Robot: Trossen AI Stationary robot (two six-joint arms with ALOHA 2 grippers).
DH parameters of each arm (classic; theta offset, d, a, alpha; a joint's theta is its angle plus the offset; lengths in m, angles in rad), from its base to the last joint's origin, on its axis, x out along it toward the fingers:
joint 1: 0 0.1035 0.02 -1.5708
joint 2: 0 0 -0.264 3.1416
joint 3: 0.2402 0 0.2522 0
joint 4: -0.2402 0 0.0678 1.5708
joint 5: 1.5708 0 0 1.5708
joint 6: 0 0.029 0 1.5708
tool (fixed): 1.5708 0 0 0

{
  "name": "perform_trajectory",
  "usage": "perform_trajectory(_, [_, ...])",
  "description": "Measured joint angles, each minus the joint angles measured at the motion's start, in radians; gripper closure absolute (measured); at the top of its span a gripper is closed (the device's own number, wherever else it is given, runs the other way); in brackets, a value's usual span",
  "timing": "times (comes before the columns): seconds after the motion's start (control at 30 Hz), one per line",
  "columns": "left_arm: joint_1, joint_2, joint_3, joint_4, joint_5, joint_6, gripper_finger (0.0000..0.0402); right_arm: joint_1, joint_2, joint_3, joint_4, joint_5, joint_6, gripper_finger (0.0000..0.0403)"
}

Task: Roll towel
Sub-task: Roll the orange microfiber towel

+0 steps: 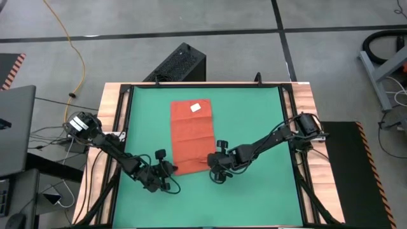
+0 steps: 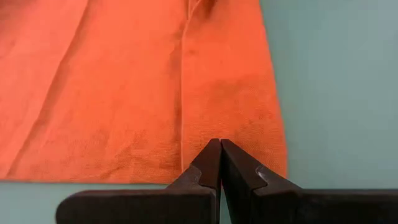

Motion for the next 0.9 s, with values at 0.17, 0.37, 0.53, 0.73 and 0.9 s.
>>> perform_trajectory(0.17, [0.0,0.0,0.0,-0.001,-0.006,0.004,0.0401,0.011,0.0,0.0,-0.046,0.0,0.004,0.035])
perform_trajectory(0.37, [0.0,0.0,0.0,-0.001,-0.017,0.007,0.0401,0.016,-0.001,0.0,-0.038,-0.002,0.004,0.0322])
perform_trajectory(0.53, [0.0,0.0,0.0,-0.002,-0.032,0.007,0.0401,0.015,-0.002,0.0,-0.037,-0.002,0.0,0.0257])
perform_trajectory(0.73, [0.0,0.0,0.0,-0.007,-0.033,0.007,0.0401,0.016,-0.068,0.001,-0.037,0.005,-0.057,0.019])
perform_trajectory(0.9, [0.0,0.0,0.0,-0.011,-0.039,0.007,0.0402,0.015,-0.165,0.002,-0.052,0.012,-0.088,0.0174])
